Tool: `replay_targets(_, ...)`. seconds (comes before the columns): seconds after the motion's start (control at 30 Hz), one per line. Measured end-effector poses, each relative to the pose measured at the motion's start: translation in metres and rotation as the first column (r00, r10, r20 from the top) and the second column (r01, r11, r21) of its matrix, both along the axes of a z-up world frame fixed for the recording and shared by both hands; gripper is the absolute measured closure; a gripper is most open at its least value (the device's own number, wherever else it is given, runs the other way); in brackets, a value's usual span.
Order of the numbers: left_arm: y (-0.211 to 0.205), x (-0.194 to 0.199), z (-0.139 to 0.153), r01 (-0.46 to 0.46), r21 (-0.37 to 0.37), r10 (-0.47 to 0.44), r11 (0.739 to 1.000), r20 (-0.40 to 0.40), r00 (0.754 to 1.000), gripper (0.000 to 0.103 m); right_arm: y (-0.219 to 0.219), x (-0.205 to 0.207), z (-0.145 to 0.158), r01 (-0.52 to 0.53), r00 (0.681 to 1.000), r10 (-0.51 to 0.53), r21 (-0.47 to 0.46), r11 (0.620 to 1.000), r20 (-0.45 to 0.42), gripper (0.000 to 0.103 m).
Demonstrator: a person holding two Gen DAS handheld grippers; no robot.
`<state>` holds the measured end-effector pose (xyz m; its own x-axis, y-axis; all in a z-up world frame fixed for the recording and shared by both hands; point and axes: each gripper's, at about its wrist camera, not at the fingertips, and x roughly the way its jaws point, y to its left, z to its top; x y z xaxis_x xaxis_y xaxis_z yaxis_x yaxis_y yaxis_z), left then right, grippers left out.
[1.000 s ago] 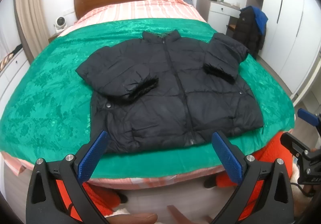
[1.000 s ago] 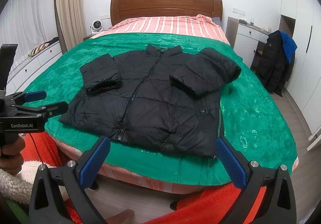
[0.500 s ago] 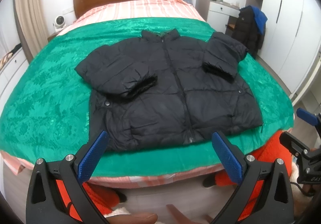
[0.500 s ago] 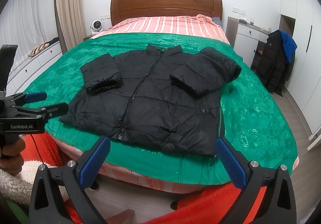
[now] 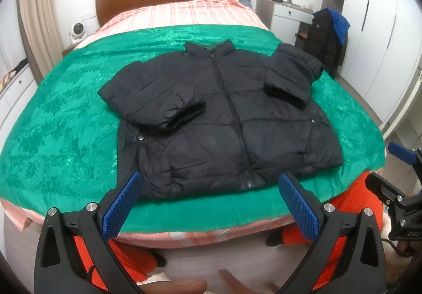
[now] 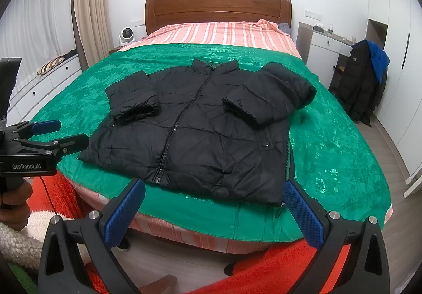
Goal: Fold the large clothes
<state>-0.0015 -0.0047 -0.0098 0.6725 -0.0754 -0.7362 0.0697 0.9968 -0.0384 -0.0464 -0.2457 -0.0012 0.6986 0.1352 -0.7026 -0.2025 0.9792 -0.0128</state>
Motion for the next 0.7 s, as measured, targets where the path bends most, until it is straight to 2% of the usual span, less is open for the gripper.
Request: replay_targets(0.7,0.0021,0.0008,-0.0019,-0.002,0.001,0.002,1.000,-0.009,1.000,0.000,0.0000,0.0014,-0.0015,0.007,1.000,-0.007,-0.007,1.000,0.000,0.000)
